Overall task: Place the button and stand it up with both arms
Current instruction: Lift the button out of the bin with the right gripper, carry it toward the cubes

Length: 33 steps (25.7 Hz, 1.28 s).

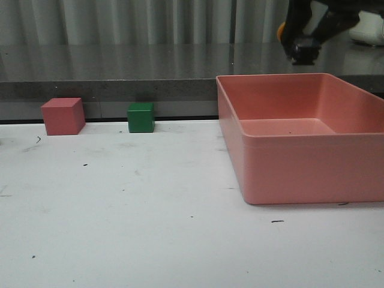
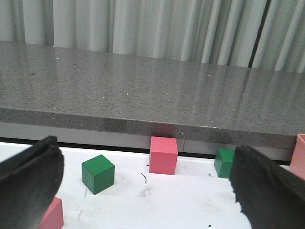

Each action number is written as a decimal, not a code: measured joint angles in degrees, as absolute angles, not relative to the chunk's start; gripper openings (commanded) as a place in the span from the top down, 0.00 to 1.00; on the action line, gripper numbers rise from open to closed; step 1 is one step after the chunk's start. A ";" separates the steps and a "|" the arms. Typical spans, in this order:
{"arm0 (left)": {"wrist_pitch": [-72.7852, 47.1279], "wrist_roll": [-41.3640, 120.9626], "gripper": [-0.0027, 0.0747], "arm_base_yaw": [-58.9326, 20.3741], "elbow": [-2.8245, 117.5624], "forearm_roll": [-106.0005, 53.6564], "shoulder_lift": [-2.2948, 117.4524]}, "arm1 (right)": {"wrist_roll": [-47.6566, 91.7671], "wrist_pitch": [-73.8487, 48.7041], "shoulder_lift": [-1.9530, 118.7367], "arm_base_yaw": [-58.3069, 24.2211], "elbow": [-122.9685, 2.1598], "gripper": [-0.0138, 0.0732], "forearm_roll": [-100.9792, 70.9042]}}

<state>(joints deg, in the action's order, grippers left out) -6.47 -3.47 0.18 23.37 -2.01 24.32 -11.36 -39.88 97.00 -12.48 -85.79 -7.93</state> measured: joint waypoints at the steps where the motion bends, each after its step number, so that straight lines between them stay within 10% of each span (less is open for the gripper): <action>1: -6.47 -3.47 0.09 0.18 23.37 -2.01 24.32 | -11.36 -39.77 96.15 -13.48 -85.79 0.58 -8.04; 19: -6.44 -3.47 0.09 0.18 23.37 -2.01 24.32 | -11.36 -39.30 106.09 -38.87 -93.79 0.58 -9.81; 33: -6.44 -3.47 0.09 0.18 23.37 -2.01 24.32 | -19.30 -34.68 118.53 -41.80 -96.55 0.58 -21.39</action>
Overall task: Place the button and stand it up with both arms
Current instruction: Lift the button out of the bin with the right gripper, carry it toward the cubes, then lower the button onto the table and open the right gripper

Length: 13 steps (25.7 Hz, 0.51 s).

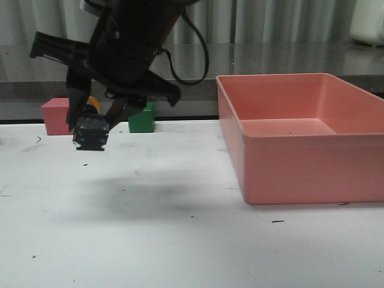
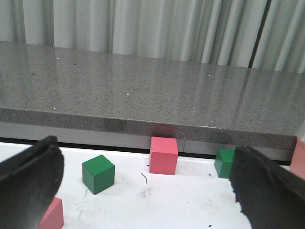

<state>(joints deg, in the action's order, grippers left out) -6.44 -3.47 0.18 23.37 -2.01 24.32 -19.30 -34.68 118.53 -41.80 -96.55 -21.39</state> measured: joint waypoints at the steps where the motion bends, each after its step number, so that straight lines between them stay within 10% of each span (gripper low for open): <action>1: -6.44 -3.47 0.09 0.18 23.37 -2.01 24.32 | -21.06 -34.38 119.17 -41.68 -96.55 0.58 -21.54; 13: -6.44 -3.47 0.09 0.18 23.37 -2.01 24.32 | -27.57 -30.88 123.95 -41.48 -96.55 0.58 -21.96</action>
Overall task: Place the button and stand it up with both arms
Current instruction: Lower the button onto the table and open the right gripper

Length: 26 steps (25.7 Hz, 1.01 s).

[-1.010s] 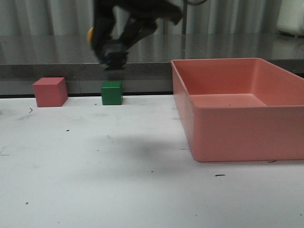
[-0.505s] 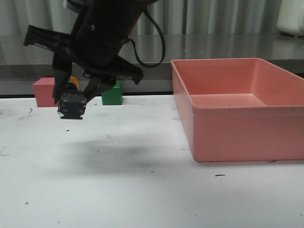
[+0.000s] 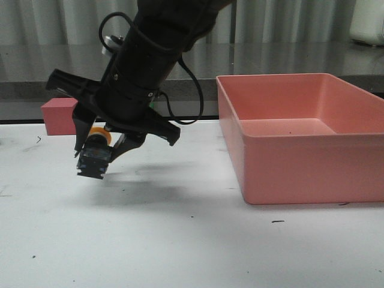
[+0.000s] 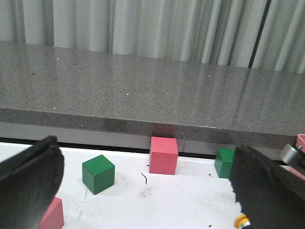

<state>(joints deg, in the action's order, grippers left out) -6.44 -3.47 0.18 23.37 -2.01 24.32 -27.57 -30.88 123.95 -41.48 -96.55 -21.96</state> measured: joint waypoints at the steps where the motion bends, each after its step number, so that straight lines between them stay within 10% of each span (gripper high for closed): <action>1: -6.44 -3.47 0.09 0.18 23.37 -2.01 24.32 | -27.69 -30.97 124.23 -41.48 -96.55 0.58 -21.80; 15: -6.44 -3.47 0.09 0.18 23.37 -2.01 24.32 | -27.84 -32.09 127.08 -41.48 -96.64 0.50 -21.31; 26: -6.44 -3.47 0.09 0.18 23.37 -2.01 24.32 | -27.94 -33.75 127.19 -41.48 -98.00 0.19 -21.31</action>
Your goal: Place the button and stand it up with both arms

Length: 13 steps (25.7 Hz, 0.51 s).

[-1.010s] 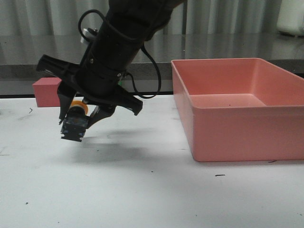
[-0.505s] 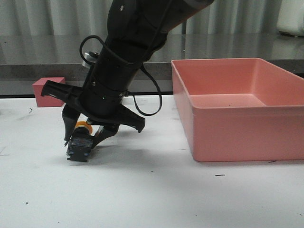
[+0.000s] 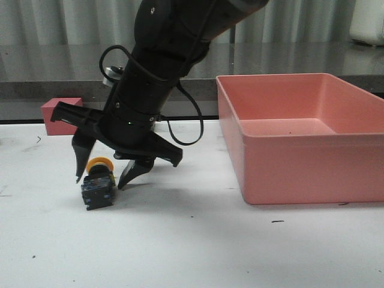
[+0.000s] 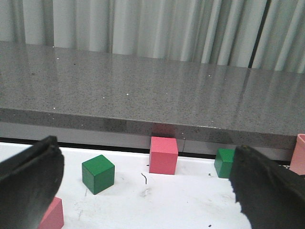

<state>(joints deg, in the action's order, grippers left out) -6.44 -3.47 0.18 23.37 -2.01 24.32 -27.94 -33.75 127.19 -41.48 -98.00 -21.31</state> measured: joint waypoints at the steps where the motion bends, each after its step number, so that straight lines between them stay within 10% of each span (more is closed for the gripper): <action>1: -6.44 -3.47 0.09 0.18 23.37 -2.01 24.32 | -27.94 -34.16 127.19 -41.48 -98.50 0.17 -21.31; 13: -6.44 -3.47 0.09 0.18 23.37 -2.01 24.32 | -27.70 -37.66 123.95 -41.48 -103.68 0.19 -19.00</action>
